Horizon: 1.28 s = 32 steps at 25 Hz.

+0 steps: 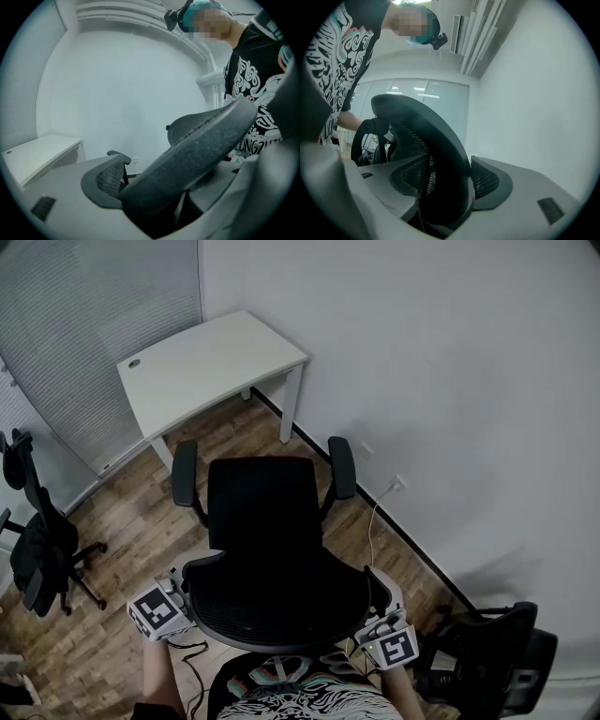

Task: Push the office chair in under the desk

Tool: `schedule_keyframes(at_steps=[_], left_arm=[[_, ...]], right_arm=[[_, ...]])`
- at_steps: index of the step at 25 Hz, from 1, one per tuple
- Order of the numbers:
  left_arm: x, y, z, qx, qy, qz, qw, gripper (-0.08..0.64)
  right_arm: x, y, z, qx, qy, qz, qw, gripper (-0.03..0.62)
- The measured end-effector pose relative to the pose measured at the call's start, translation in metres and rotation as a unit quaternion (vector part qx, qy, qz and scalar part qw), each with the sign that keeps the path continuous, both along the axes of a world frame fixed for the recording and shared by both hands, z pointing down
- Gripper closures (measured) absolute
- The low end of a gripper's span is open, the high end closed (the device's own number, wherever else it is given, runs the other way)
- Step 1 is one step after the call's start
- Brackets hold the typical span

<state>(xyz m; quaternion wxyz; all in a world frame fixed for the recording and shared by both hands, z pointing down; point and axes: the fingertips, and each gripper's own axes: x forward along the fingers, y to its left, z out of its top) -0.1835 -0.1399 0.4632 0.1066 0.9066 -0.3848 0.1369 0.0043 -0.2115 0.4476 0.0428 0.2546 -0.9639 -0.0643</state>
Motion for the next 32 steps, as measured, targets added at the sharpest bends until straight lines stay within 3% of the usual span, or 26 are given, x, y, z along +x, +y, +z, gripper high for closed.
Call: schedule_keyframes(at_steps=[32], left_arm=[[-0.026, -0.043, -0.001, 0.013, -0.010, 0.011, 0.9998, 0.190]], right_arm=[[-0.027, -0.042, -0.003, 0.010, -0.010, 0.001, 1.000, 0.308]])
